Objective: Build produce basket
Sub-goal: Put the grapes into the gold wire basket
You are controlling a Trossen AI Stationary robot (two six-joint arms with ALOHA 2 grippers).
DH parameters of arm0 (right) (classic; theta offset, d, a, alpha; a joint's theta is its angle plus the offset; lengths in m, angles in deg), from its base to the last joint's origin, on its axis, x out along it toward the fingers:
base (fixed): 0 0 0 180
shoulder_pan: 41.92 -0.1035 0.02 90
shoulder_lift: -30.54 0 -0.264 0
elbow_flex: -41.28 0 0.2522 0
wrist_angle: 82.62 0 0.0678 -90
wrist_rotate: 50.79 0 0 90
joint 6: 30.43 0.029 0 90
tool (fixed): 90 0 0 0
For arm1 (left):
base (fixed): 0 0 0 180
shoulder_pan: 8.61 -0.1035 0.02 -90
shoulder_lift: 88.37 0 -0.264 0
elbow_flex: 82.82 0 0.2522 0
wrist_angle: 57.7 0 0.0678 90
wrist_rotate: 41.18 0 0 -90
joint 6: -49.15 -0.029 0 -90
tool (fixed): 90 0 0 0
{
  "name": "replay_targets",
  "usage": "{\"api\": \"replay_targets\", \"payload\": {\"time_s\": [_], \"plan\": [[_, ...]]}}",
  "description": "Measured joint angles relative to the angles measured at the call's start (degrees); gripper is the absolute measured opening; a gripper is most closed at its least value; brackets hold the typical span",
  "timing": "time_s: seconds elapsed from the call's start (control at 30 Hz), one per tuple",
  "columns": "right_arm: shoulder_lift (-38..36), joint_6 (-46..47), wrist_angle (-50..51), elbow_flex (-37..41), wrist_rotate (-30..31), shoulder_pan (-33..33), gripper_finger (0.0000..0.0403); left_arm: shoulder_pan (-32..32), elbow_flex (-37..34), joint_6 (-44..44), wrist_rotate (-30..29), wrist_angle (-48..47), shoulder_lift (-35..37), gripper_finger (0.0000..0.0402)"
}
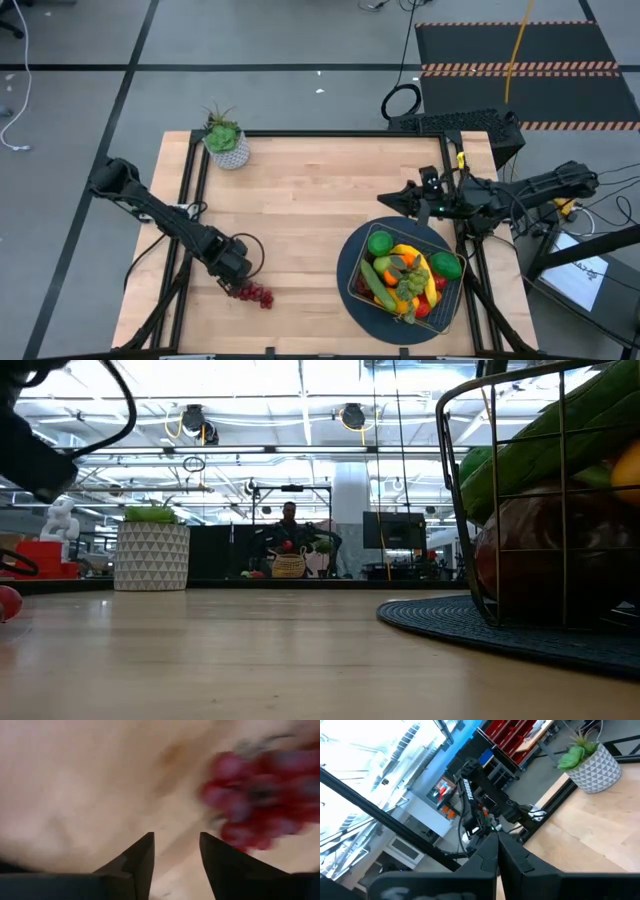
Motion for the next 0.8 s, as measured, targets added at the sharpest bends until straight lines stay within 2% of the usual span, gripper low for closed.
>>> {"api": "replay_targets", "payload": {"time_s": [0.17, 0.3, 0.4, 0.53, 0.67, 0.8], "plan": [[2.36, 0.07, -3.9, 0.0, 0.0, 0.0, 0.0, -0.07, -0.01, -0.65, -0.11, 14.29, 0.0, 0.0131], [3.39, 0.03, -6.15, 0.0, 0.02, 0.0, 0.0, -0.04, -0.01, -4.5, -0.14, 27.33, 0.0, 0.0112], [3.62, 0.07, -6.27, 0.0, 0.02, -0.02, 0.0, -0.13, 0.09, -7.05, -0.13, 32.8, 0.04, 0.0098], [3.57, 0.97, -6.36, 0.0, 0.02, -0.07, 0.0, 0.56, 0.34, -10.09, -0.57, 31.73, 0.28, 0.0086], [3.57, 1.63, -6.36, 0.0, 0.07, -0.82, 0.0, 2.79, 0.36, -13.61, -1.71, 25.76, 0.39, 0.0086], [3.6, 2.99, -6.35, 0.0, 0.26, -2.3, 0.0, 6.34, 0.36, -16.07, -5.16, 18.65, 0.37, 0.012]]}}
